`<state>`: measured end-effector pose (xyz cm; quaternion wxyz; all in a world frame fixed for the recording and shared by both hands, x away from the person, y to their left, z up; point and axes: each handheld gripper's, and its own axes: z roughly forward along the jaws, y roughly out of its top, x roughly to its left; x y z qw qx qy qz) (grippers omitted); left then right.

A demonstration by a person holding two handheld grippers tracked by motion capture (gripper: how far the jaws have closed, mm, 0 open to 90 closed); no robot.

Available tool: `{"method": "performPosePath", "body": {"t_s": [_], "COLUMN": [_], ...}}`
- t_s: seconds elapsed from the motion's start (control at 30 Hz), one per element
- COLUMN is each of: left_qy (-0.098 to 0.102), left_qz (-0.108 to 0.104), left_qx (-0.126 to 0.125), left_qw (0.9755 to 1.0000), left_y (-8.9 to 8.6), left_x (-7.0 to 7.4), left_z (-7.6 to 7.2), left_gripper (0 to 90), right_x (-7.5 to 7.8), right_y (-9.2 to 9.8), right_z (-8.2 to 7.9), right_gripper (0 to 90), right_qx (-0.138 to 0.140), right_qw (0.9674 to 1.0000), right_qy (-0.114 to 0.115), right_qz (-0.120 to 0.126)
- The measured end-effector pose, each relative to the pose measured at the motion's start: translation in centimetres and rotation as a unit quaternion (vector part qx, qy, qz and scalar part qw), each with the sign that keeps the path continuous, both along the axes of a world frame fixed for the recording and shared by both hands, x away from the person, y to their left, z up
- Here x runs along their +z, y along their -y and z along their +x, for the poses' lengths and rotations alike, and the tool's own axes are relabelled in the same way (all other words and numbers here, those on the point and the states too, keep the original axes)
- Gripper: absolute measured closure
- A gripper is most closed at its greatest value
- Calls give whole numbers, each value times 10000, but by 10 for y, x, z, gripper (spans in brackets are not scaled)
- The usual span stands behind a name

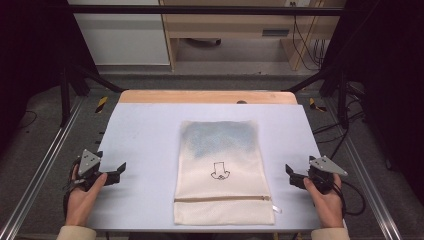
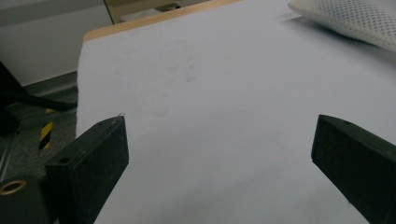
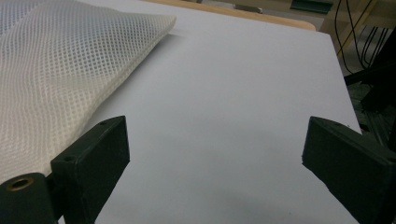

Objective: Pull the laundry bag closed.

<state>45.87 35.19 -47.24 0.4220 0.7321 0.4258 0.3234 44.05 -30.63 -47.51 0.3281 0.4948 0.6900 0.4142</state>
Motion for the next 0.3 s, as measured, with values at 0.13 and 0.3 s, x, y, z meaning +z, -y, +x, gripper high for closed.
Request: {"method": "performPosePath", "body": {"t_s": [0.13, 0.3], "left_qy": [52, 49], "left_qz": [30, 71], "left_qx": [-208, -341], "left_qw": [9998, 9994], "left_y": [7, 11], "left_x": [-2, -2], "left_z": [1, 0], "left_gripper": [38, 38], "right_x": [-4, -4], "right_y": [2, 3], "right_z": [-1, -1], "right_gripper": [79, 80], "right_qx": [-5, -26], "right_qw": [10000, 9999], "right_qy": [82, 114], "right_qz": [-7, -4]}}
